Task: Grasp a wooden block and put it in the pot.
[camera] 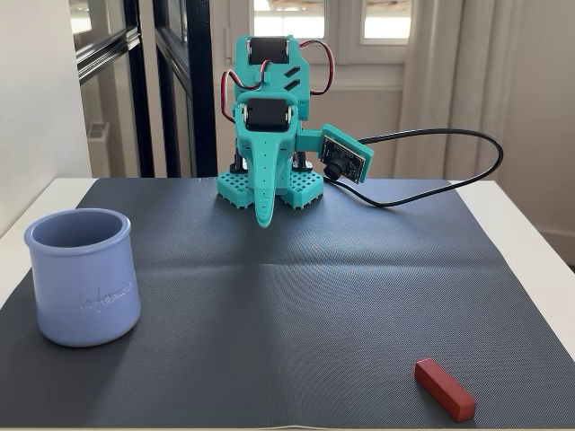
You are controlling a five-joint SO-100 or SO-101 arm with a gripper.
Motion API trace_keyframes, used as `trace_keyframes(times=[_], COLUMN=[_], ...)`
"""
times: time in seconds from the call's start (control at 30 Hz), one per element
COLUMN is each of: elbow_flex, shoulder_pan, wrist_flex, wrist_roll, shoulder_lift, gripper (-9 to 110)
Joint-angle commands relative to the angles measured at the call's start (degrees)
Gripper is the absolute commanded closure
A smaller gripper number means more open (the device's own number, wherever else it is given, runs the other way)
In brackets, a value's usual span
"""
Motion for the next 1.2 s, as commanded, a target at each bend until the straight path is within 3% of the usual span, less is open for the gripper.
trace_keyframes(times=[0.0,0.87,1.17], elbow_flex=[-0.18,-0.62,-17.84], shoulder_pan=[-0.26,-0.18,-4.48], wrist_flex=[0.00,-0.44,-0.62], wrist_roll=[-0.18,0.35,6.06], shoulder_lift=[0.44,-0.70,-22.68], gripper=[101,101,101])
